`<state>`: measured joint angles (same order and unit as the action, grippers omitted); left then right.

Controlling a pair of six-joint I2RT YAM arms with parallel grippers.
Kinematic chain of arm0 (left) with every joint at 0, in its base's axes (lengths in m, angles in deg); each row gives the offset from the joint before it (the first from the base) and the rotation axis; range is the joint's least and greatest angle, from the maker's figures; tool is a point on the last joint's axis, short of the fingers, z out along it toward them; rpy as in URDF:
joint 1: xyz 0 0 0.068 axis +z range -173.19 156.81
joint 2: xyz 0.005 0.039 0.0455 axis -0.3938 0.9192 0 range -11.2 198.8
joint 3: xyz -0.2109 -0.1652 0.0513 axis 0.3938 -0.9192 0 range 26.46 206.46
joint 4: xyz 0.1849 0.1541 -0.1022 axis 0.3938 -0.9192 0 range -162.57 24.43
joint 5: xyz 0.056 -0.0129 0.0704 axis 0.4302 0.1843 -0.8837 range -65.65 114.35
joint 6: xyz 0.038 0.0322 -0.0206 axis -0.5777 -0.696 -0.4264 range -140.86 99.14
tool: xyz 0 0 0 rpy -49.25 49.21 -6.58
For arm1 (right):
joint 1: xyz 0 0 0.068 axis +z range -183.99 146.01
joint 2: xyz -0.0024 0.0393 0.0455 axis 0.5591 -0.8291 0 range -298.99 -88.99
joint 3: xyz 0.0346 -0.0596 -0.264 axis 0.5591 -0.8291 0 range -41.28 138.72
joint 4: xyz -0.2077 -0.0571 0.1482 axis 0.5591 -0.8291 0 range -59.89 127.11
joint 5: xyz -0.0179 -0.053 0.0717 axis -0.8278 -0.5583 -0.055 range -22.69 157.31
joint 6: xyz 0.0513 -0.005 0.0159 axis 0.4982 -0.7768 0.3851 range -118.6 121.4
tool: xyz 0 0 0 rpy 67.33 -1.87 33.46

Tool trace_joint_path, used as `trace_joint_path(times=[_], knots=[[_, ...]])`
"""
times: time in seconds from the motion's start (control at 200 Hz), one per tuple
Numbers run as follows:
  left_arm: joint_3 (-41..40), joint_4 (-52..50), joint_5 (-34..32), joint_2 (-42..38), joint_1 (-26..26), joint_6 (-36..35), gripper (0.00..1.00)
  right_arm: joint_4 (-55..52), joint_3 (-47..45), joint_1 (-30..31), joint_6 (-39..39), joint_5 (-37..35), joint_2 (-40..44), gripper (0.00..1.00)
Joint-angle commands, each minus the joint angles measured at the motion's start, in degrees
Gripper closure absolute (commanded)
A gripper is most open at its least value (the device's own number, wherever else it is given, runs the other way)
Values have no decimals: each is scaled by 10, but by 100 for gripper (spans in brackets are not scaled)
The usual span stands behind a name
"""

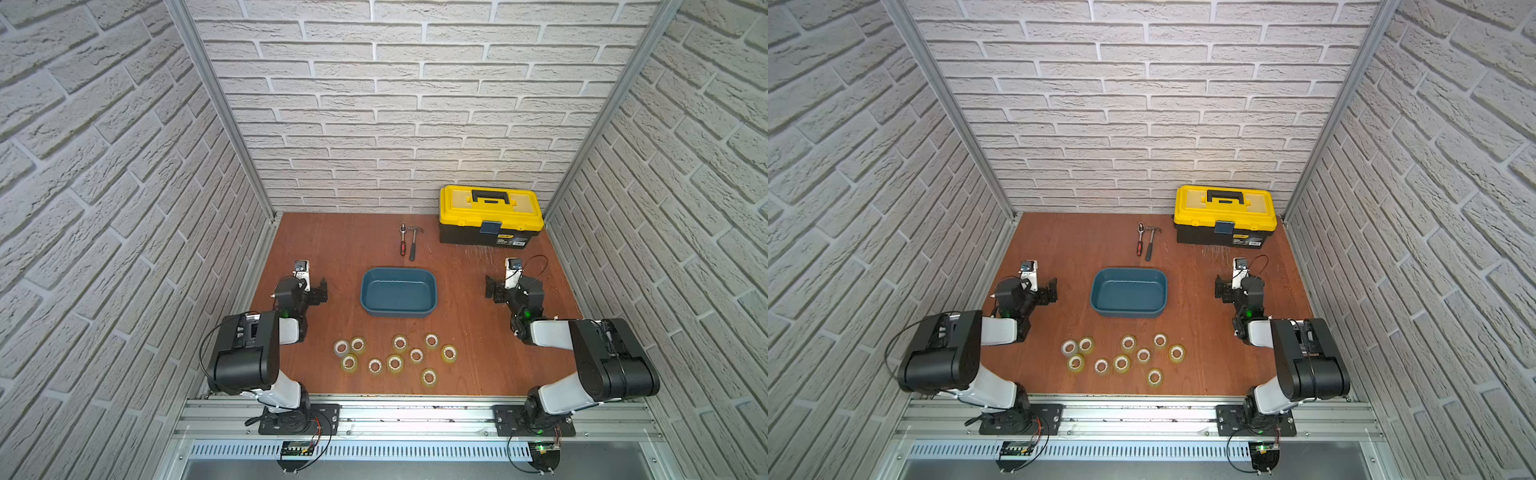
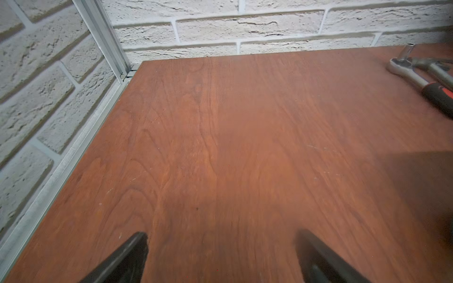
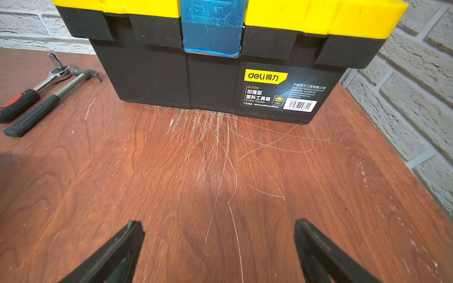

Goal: Put the transparent tape into the storage box
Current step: Pick up the tape at the center of the board.

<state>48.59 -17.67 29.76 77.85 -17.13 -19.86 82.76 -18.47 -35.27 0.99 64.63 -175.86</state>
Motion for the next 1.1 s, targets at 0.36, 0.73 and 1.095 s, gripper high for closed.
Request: trace_joint_path(times=[0.36,0.73,1.095], knots=[[9,10,6,-2,2,-6,2,13,4,0,3,4,-1,1],[30,-79,-104,-56,-28,-3,2,-41,26,4,-1,0,28,1],[274,-652,-188,-211,-87,202,2,-522,205,15,150,-64,124,0]])
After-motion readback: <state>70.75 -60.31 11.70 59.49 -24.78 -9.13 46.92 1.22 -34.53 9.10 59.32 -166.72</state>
